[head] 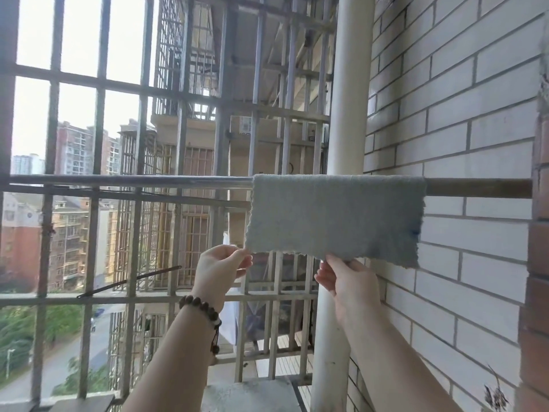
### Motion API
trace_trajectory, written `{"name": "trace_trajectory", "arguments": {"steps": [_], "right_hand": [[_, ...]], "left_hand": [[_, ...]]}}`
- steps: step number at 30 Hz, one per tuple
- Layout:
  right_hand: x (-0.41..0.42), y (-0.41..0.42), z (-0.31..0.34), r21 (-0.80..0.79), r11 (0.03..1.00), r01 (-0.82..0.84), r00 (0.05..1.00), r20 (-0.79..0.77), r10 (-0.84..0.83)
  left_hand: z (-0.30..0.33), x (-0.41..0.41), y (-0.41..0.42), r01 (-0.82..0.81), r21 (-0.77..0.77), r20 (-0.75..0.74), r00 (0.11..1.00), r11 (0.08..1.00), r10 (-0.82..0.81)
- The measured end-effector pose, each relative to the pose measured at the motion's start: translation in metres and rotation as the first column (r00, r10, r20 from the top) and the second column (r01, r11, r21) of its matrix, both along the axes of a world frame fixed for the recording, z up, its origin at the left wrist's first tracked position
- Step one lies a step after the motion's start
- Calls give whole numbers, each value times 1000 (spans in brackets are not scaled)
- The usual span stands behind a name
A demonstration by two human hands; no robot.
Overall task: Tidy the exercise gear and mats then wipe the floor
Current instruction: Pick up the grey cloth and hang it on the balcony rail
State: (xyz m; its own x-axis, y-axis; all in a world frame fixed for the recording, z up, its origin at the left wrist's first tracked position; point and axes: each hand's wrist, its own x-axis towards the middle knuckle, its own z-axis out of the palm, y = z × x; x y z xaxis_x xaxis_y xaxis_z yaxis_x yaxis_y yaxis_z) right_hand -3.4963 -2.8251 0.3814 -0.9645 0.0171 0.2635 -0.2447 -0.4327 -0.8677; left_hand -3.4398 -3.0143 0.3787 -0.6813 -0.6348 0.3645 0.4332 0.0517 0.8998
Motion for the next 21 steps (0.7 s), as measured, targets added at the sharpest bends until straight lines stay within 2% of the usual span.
{"name": "trace_trajectory", "arguments": {"steps": [2,6,10,12,14,16,18,21], "right_hand": [[-1,2,-4,-16,1000,-4,1000,0,4],[5,-7,5,-51,986,-156,988,5,157],[11,-12,8,-102,967,-234,965,100,244],[8,4,-3,-22,988,-154,979,135,156],[2,34,-13,68,994,88,990,106,-95],[-4,69,-16,135,938,319,946,10,-323],[-6,94,-11,125,919,373,926,-117,-360],[-7,106,-1,58,942,331,927,-204,-314]], "left_hand": [[-3,-1,1,-13,-18,16,1000,1000,13],[-4,-3,2,-13,-9,-4,1000,1000,13],[0,-4,2,-25,15,-53,998,1000,26],[-1,-5,2,-37,-2,-56,998,999,36],[-4,-8,4,-130,-95,-40,991,987,127],[-5,-13,10,-344,-275,-85,939,898,334],[-1,-15,25,-521,-401,-224,853,753,471],[11,-18,57,-555,-555,-358,832,620,424]]}}
